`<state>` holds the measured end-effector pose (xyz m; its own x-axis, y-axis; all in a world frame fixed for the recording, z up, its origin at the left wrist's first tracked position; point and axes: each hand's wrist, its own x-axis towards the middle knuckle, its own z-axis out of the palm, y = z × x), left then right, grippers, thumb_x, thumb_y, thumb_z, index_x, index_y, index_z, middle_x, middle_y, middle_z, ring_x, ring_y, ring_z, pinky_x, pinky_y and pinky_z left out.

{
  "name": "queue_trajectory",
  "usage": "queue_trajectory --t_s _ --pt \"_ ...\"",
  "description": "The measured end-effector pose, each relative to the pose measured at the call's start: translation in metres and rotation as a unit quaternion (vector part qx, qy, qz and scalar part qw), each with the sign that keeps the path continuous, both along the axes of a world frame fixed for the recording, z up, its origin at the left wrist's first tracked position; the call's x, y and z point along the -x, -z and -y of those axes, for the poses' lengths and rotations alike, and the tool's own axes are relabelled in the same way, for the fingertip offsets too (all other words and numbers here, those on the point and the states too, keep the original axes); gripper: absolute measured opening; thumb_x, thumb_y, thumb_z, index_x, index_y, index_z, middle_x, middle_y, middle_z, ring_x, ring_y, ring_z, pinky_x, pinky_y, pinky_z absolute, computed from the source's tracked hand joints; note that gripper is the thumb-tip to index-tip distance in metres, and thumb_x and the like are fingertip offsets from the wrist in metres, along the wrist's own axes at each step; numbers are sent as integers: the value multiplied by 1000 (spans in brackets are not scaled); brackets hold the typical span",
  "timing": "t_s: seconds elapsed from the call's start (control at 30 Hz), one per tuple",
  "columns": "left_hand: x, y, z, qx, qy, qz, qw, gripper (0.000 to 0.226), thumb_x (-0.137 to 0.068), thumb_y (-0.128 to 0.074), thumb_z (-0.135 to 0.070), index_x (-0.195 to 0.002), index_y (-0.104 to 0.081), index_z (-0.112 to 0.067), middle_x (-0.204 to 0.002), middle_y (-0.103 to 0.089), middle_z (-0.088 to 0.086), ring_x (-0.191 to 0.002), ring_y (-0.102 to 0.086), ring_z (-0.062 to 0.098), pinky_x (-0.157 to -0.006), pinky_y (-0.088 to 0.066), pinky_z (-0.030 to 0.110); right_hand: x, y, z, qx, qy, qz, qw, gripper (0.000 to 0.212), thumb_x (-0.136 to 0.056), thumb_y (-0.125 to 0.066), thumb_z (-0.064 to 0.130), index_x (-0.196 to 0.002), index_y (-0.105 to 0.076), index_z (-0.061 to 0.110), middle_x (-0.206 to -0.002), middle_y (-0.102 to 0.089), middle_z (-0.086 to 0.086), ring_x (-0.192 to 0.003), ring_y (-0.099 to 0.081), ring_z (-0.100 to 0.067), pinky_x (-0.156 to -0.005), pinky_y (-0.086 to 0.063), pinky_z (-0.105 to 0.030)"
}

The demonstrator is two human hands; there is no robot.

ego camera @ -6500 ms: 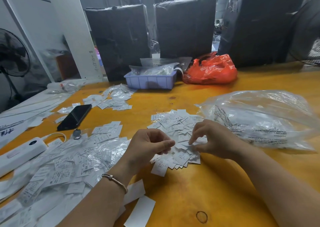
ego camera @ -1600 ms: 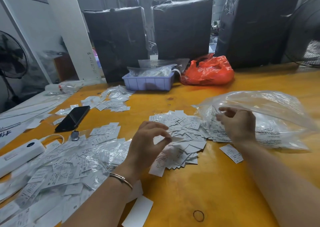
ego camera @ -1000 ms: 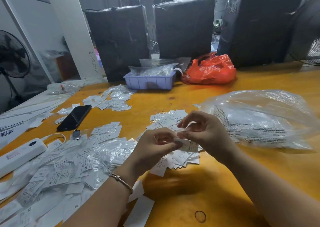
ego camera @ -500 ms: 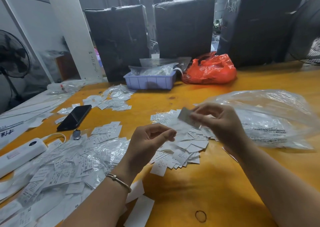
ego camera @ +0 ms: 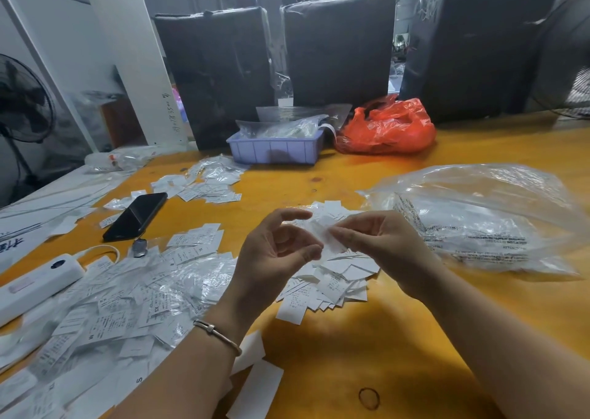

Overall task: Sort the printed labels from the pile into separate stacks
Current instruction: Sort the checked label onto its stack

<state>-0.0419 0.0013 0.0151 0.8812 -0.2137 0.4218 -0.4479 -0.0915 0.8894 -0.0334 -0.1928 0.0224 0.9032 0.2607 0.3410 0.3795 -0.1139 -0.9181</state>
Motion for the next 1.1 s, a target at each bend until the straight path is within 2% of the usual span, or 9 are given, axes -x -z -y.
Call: queue_trajectory --t_s 0.13,0.3,0.4,0.5,0.63,0.87,0.93,1.03,1.1 --pt "0 1 -1 -16 -8 -3 1000 29 -76 -77 -9 -103 -67 -9 -80 -72 11 -80 -71 27 -81 -59 34 1 -4 2 5 6 29 1000 48 -75 -68 57 -80 -76 9 -76 -73 -8 -68 -64 -17 -62 -48 -24" --pt "-1 2 -3 -74 -4 -17 997 4 -83 -74 -8 -85 -74 -12 -81 -71 2 -83 -67 17 -74 -55 26 3 -7 2 37 7 51 998 33 -70 -74 39 -79 -76 7 -71 -72 -7 -66 -66 -21 -66 -53 -36" --pt "-1 2 -3 -119 -2 -30 992 10 -82 -68 -17 -73 -72 -19 -80 -68 1 -86 -61 21 -76 -50 32 5 -6 0 60 -9 32 998 35 -67 -76 44 -79 -77 11 -72 -72 -8 -69 -66 -29 -66 -53 -44" --pt "0 1 -2 -142 15 -44 989 11 -74 -61 -20 -71 -70 -14 -73 -65 4 -76 -59 15 -71 -47 32 4 -1 -2 93 -23 12 995 17 -72 -81 26 -77 -77 9 -68 -72 -5 -63 -66 -20 -64 -54 -37" --pt "-4 -1 -7 -28 11 -66 997 16 -78 -68 -17 -78 -66 -1 -68 -64 8 -64 -60 13 -60 -47 21 1 6 -4 48 -57 -61 995 8 -75 -78 8 -73 -75 1 -66 -69 -16 -61 -62 -19 -62 -51 -28" --pt "-4 0 -7 -22 -3 -39 999 22 -77 -73 -30 -89 -76 -12 -78 -74 3 -70 -67 12 -61 -51 18 1 5 -5 12 -63 -63 996 27 -72 -76 31 -81 -77 6 -74 -73 -13 -68 -65 -20 -66 -53 -26" --pt "-4 1 -7 -26 -15 -26 999 24 -77 -72 -31 -88 -76 -11 -77 -74 4 -68 -68 14 -63 -53 20 0 4 -2 29 -34 -54 998 26 -75 -74 31 -81 -77 6 -74 -73 -11 -65 -64 -16 -63 -49 -24" --pt "-3 1 -7 -23 -28 -13 999 22 -73 -75 -28 -85 -76 -10 -74 -74 4 -67 -68 18 -66 -56 25 -3 -2 5 -33 65 -11 997 11 -80 -72 7 -91 -75 6 -72 -74 -6 -58 -63 -11 -57 -48 -18" --pt "-2 1 -7 -28 -28 0 999 20 -73 -76 -24 -85 -75 -8 -74 -73 4 -67 -68 18 -66 -57 25 -4 -5 10 -100 106 6 989 35 -77 -73 -3 -109 -69 10 -73 -74 -9 -58 -65 -13 -58 -49 -18"
